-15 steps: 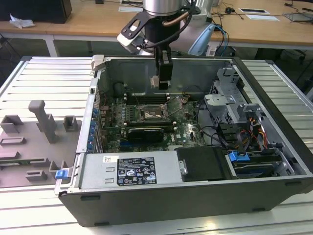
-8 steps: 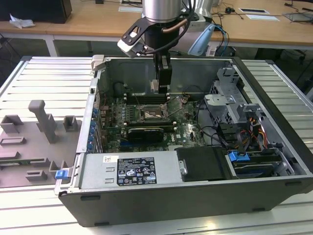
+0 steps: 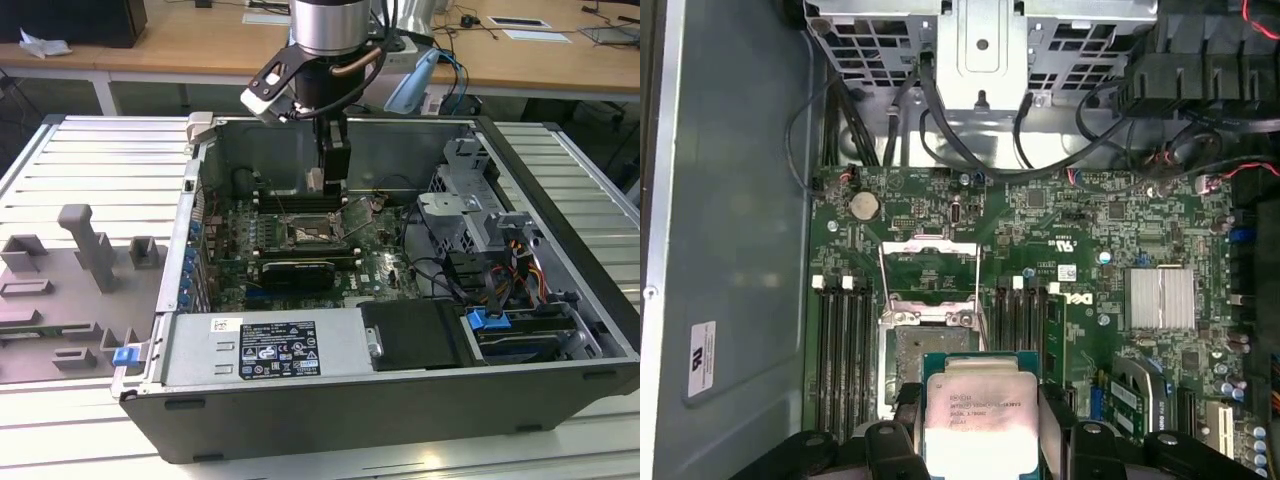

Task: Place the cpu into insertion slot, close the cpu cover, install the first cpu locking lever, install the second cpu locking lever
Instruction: 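Place the cpu into insertion slot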

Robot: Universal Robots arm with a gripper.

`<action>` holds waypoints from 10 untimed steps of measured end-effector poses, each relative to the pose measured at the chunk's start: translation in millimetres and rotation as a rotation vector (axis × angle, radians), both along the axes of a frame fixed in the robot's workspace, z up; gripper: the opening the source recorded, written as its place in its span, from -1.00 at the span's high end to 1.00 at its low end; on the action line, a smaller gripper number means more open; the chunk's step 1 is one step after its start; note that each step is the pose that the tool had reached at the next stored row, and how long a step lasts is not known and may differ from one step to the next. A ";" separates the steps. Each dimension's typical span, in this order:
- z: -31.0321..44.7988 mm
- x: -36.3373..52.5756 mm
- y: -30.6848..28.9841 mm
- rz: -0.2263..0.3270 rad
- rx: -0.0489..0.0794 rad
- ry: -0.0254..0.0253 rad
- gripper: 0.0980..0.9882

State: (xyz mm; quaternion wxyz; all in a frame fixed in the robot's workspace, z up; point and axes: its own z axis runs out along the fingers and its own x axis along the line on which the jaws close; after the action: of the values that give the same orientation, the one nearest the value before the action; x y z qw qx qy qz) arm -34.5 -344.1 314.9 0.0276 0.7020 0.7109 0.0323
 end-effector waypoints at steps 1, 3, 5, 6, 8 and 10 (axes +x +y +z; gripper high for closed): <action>-2.6 0.0 0.0 0.000 0.000 0.0000 0.00; -8.4 -0.1 0.2 0.003 0.000 0.0000 0.00; -14.0 -0.1 1.2 0.005 0.000 0.0000 0.00; -17.2 -0.1 1.2 0.008 0.000 0.0001 0.00; -21.9 -0.2 1.5 0.010 0.000 0.0001 0.00; -28.6 -2.1 1.5 0.010 0.000 0.0000 0.00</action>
State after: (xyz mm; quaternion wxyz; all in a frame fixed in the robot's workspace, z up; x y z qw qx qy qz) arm -36.6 -342.6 286.3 0.0275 0.6985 0.7144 0.0324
